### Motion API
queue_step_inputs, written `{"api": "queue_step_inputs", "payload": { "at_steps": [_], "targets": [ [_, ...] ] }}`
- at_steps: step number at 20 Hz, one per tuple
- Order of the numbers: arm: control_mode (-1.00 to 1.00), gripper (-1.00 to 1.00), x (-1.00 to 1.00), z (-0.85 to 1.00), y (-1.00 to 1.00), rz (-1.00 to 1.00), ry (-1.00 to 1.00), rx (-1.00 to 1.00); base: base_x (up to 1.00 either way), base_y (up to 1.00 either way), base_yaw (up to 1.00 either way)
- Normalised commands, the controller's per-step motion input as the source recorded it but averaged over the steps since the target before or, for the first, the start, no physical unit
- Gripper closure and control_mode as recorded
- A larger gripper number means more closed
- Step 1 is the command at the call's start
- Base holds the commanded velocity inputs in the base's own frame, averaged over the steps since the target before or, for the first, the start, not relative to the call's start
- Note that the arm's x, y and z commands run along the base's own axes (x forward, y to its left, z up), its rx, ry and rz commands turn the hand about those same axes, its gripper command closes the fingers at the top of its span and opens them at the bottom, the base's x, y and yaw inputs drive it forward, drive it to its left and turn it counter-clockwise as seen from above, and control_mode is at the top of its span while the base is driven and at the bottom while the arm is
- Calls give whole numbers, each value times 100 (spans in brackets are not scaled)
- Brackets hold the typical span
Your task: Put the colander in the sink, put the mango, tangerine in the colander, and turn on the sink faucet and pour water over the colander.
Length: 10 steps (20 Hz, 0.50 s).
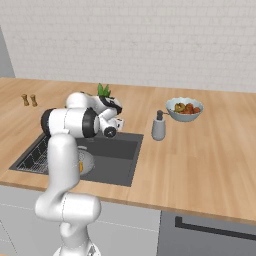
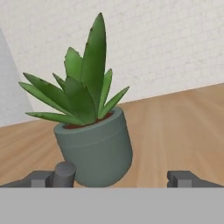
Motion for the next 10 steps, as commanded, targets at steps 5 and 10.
{"api": "queue_step_inputs", "payload": {
  "at_steps": [5,10],
  "targets": [
    [-100,-100,0,0,-49,0,0,0,0,0,0],
    [-100,-100,0,0,-41,0,0,0,0,0,0]
  ]
}}
